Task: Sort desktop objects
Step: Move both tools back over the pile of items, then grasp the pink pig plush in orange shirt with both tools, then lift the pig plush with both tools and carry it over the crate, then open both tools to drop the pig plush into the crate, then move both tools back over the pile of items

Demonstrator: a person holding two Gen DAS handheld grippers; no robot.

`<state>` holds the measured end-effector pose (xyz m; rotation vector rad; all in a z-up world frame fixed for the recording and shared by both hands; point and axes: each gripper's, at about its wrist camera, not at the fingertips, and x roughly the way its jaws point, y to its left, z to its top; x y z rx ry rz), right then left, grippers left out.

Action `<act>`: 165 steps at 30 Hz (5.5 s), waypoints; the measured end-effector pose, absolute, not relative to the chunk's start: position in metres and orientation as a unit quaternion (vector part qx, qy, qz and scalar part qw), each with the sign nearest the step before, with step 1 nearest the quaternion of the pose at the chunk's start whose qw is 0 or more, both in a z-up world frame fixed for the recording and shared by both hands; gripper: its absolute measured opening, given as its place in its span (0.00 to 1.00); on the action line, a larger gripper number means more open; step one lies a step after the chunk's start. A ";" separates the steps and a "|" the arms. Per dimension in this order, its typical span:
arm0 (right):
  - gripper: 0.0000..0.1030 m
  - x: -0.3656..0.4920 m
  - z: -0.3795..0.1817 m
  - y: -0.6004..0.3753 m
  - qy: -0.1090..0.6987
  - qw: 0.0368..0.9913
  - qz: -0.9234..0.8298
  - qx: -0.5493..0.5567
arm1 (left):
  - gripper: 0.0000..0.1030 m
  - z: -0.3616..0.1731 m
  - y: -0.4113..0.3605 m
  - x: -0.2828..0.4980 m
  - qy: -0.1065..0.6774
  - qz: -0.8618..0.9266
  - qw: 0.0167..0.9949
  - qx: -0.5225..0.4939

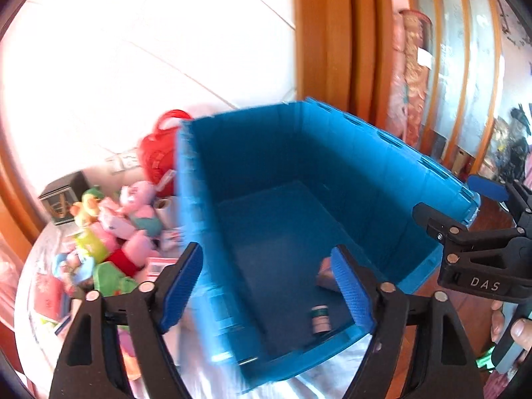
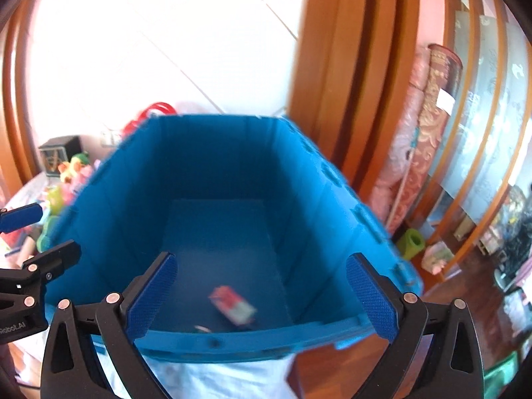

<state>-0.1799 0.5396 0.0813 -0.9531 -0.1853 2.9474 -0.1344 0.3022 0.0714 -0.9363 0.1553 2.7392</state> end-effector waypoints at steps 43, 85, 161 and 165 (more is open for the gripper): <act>1.00 -0.194 -0.106 0.174 -0.141 -0.209 0.841 -0.479 | 0.84 -0.168 -0.023 -0.122 -0.039 0.822 -0.051 -0.566; 1.00 -0.235 -0.193 0.109 -0.159 -0.375 0.741 -0.533 | 0.99 -0.213 -0.014 -0.110 -0.123 0.821 -0.122 -0.544; 1.00 -0.324 0.105 0.609 0.035 -0.050 0.924 -0.378 | 0.76 0.054 0.423 -0.291 0.124 0.868 0.140 -0.459; 1.00 -0.322 0.097 0.610 0.028 -0.045 0.919 -0.392 | 0.76 0.052 0.420 -0.282 0.128 0.870 0.139 -0.455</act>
